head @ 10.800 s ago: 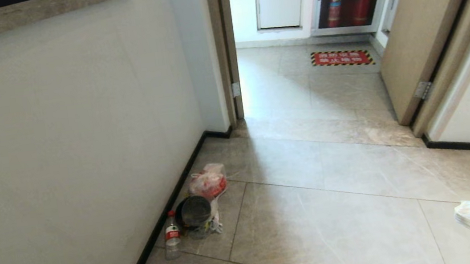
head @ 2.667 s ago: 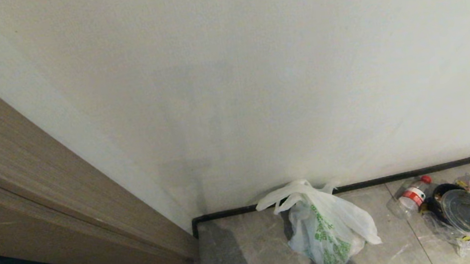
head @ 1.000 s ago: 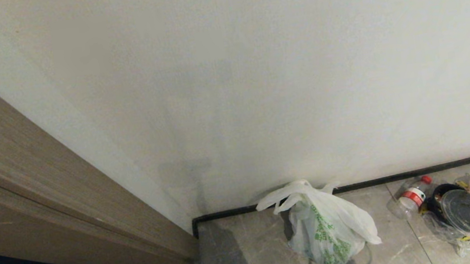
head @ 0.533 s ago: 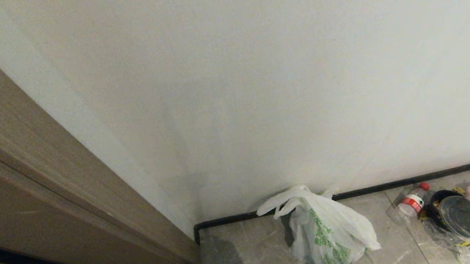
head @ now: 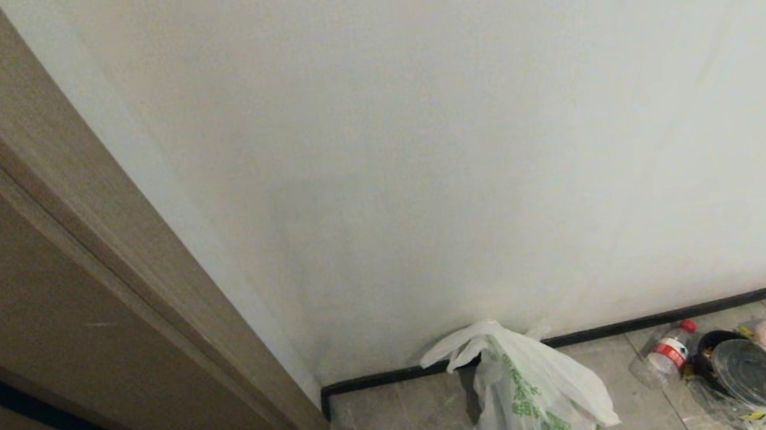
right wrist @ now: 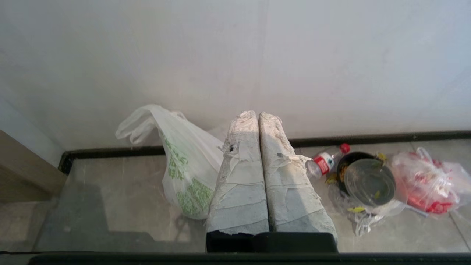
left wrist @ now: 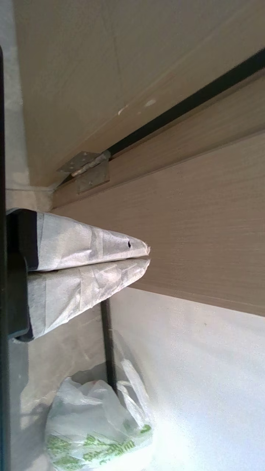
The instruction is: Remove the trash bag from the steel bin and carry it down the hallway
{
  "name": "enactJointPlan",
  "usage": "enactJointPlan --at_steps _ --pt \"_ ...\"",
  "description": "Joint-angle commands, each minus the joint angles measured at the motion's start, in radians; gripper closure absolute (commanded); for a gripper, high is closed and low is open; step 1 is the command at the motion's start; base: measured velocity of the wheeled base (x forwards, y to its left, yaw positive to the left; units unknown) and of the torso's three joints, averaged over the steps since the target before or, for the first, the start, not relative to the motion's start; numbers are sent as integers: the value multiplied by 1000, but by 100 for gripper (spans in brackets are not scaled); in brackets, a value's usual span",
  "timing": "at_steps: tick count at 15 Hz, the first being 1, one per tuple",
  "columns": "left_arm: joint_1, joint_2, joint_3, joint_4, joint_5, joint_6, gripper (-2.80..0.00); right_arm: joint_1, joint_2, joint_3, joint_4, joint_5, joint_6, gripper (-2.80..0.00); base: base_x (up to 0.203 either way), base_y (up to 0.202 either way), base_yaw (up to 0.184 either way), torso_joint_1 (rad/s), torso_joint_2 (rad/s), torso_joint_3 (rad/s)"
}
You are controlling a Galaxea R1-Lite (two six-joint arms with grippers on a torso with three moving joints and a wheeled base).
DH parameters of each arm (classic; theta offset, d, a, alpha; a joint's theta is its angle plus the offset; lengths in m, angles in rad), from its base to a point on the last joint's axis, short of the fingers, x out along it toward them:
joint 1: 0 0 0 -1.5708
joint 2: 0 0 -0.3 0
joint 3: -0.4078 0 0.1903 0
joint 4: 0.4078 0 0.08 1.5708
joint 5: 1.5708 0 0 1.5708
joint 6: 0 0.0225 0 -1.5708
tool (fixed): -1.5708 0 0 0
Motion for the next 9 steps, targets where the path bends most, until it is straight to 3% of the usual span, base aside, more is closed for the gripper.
enactJointPlan --at_steps 1,9 --pt "0 0 0 -1 -1 0 0 0 -38 0 -2 0 0 0 0 0 0 0 0 210" --pt "0 0 0 -1 0 0 0 0 -38 0 -1 0 0 0 0 0 0 1 -1 201"
